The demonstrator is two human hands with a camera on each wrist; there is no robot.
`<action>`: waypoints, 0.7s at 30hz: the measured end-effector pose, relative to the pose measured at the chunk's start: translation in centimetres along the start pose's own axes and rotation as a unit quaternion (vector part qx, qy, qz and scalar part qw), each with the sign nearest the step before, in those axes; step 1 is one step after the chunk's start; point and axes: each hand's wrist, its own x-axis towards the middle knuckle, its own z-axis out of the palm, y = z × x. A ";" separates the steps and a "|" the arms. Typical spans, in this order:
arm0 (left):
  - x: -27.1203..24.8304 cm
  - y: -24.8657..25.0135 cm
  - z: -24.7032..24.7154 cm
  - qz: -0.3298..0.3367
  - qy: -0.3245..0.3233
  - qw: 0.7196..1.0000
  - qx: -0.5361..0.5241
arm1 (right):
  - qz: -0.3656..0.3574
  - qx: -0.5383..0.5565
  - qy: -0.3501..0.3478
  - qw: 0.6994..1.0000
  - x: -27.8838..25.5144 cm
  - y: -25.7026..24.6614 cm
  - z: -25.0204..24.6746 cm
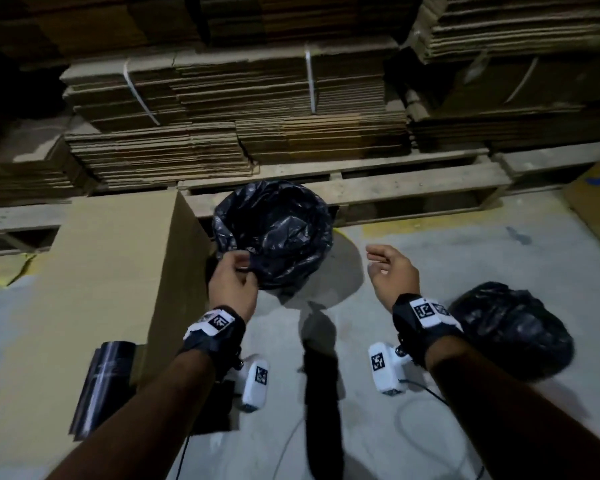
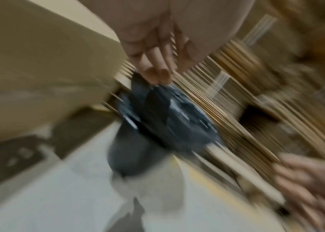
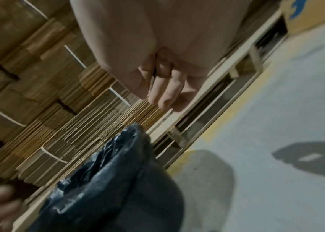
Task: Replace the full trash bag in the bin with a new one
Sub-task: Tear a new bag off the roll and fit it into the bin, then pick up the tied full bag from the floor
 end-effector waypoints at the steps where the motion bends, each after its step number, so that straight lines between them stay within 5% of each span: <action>1: -1.4 0.8 1.3 0.021 -0.040 0.999 0.004 | -0.005 -0.016 0.017 1.000 -1.0 0.8 -1.6; 5: -7.3 4.2 7.7 0.106 -0.191 0.975 0.039 | 0.032 -0.108 0.073 0.991 -3.9 7.0 -8.2; 9: -12.1 7.0 14.3 0.168 -0.293 0.940 0.055 | 0.089 -0.269 0.116 0.952 -5.5 14.8 -15.2; 12: -14.4 8.1 17.8 0.185 -0.324 0.927 0.043 | 0.147 -0.352 0.112 0.917 -5.3 18.9 -19.4; 17: -15.4 7.8 19.9 0.178 -0.349 0.918 0.069 | 0.142 -0.317 0.042 0.937 -2.7 20.4 -20.9; 21: -14.5 6.7 19.6 0.173 -0.347 0.917 0.096 | 0.202 -0.374 0.003 0.905 -2.8 20.2 -19.8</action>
